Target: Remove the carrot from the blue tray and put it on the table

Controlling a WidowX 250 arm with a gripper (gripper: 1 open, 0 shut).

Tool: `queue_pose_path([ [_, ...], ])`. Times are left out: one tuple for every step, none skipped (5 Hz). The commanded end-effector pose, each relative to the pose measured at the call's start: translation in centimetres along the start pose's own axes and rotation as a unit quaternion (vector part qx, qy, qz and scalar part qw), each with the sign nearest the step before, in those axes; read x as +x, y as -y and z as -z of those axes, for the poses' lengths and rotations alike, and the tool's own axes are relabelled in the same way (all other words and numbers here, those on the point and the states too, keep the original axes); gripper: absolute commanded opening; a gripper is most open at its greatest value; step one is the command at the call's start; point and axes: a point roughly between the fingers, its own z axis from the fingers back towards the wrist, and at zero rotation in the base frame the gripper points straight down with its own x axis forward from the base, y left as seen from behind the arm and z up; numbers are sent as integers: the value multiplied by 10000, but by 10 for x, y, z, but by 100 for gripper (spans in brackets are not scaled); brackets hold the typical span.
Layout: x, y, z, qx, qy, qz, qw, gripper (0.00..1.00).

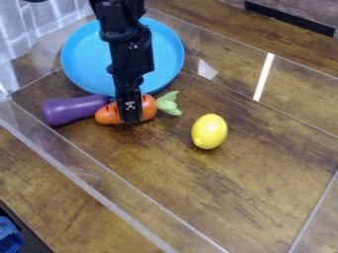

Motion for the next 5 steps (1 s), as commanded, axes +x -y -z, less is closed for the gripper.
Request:
queue_pose_path([
  [16,-9,-26,399,268,159,9987,0],
  [17,-10,-29,439,291,183,9984,0],
  [18,-11,-32,472,312,203,9982,0],
  [18,-12,-34,510,327,220,9979,0],
  [18,-13,-36,524,352,224,9978,100],
])
